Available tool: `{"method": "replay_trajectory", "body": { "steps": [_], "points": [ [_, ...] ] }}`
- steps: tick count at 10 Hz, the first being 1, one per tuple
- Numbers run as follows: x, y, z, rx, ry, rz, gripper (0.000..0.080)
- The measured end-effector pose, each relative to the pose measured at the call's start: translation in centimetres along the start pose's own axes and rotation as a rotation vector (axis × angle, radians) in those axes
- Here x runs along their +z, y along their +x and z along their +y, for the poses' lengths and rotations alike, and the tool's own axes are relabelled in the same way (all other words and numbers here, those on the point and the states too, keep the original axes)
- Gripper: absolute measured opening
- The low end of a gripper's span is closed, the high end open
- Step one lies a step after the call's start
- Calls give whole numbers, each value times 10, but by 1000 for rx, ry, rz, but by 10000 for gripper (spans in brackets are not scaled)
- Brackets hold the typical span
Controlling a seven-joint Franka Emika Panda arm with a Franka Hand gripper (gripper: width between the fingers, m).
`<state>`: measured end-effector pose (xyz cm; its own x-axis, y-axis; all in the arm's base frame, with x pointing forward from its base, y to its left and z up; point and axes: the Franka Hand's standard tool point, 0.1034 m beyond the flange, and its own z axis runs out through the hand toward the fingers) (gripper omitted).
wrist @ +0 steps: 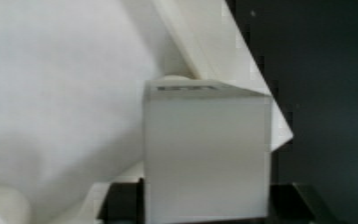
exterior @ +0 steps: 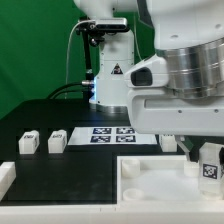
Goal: Assemble one leg
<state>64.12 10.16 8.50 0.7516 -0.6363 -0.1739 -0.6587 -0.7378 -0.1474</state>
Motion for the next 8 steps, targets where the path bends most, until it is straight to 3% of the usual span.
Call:
{"method": "replay_trajectory", "body": {
  "steps": [1, 5, 8],
  "points": [
    [0, 1, 3, 169, 10, 3, 297],
    [0, -3, 3, 525, 3, 1, 297],
    [0, -11, 7, 937, 99, 54, 297]
  ]
}}
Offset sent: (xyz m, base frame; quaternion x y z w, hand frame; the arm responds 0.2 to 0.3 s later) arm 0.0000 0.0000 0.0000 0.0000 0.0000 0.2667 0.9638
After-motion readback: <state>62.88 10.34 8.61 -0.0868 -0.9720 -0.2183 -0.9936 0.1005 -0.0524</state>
